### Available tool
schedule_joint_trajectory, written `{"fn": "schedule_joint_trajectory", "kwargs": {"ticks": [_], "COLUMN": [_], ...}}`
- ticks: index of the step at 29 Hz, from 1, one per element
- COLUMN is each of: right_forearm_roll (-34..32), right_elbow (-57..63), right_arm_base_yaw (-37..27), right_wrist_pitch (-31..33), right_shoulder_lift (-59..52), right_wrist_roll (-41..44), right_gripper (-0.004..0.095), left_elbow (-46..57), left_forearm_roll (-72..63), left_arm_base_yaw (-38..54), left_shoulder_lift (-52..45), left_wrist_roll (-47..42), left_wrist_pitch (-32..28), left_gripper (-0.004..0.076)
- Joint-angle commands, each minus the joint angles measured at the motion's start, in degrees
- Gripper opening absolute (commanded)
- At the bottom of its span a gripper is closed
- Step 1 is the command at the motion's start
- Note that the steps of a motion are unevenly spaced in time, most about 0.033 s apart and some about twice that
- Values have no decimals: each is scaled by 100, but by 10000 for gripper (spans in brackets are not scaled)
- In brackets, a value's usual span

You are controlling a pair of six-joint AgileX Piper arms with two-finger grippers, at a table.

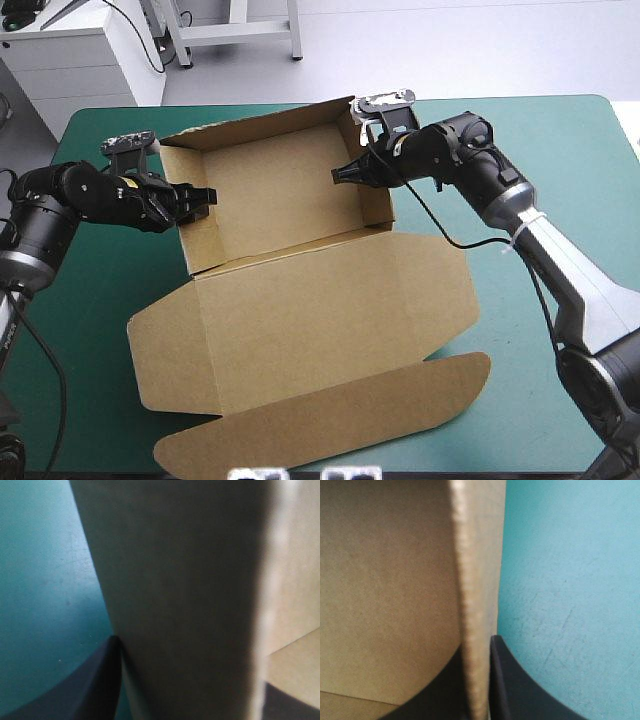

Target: Fold the box

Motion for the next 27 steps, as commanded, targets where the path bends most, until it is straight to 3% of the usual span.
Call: {"fn": "schedule_joint_trajectory", "kwargs": {"ticks": [1, 3, 4, 9, 13, 22, 25, 27], "right_forearm_roll": [406, 311, 261, -83, -399, -456, -544, -604], "right_elbow": [-189, -189, -189, -189, -189, -189, -189, -189], "right_arm_base_yaw": [80, 80, 80, 80, 80, 80, 80, 70], "right_wrist_pitch": [-296, -296, -264, -21, 187, 226, 252, 361], "right_shoulder_lift": [-369, -369, -369, -369, -369, -369, -325, -256], "right_wrist_roll": [11, 32, 65, 113, 242, 391, 571, 703], "right_gripper": [-6, -6, -6, -4, -4, -4, -4, -4], "left_elbow": [-154, -154, -154, -154, -154, -154, -154, -154], "left_forearm_roll": [-21, -61, -83, -184, 775, 1237, 1215, 1215], "left_arm_base_yaw": [-54, -54, -54, -280, -822, -1201, -1201, -1201], "left_shoulder_lift": [-124, -124, -124, -124, -124, -124, -136, -148], "left_wrist_roll": [-132, -33, 19, 19, 19, 19, 19, 19], "left_wrist_pitch": [-472, -472, -472, -629, -773, -789, -739, -705], "left_gripper": [157, 12, -6, -8, -8, -8, 20, 81]}}
